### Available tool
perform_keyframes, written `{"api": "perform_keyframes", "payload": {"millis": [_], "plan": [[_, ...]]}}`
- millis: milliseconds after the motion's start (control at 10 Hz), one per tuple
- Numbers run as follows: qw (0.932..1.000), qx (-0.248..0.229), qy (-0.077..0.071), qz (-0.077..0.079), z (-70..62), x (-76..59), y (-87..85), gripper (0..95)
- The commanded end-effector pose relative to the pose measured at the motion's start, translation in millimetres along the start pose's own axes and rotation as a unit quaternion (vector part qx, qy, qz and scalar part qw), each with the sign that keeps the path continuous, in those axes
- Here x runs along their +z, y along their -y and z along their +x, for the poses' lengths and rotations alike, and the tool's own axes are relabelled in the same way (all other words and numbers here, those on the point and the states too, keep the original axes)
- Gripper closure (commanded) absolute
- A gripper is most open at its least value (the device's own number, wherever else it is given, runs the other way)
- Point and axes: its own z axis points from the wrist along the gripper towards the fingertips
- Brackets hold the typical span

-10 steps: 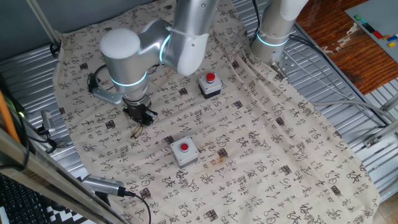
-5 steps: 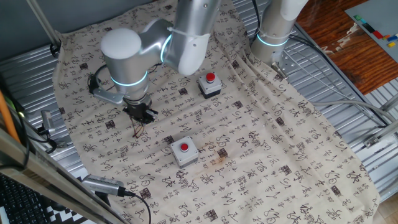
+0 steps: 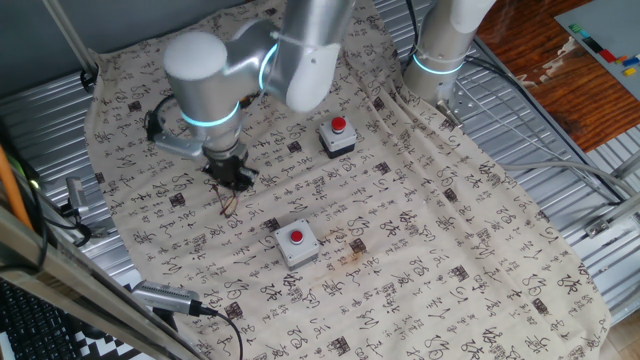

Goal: Unfold the leg of the glasses (with one hand)

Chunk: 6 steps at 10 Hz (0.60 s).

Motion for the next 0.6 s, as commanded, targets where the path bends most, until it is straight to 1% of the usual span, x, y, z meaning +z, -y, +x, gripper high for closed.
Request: {"api": "perform_keyframes", "payload": {"millis": [100, 200, 400, 500, 600], "plan": [[0.9999, -0.009, 0.004, -0.007, 7.7, -4.1, -3.1, 95.0], [0.9999, -0.014, 0.003, -0.009, 11.4, -5.7, -3.6, 95.0], [0.9991, -0.031, 0.015, -0.026, 17.7, -10.4, -0.2, 95.0], [0.9987, -0.036, 0.021, -0.03, 19.4, -12.8, 0.5, 95.0], [0.9983, -0.044, 0.022, -0.031, 19.9, -14.2, 0.4, 95.0]]}}
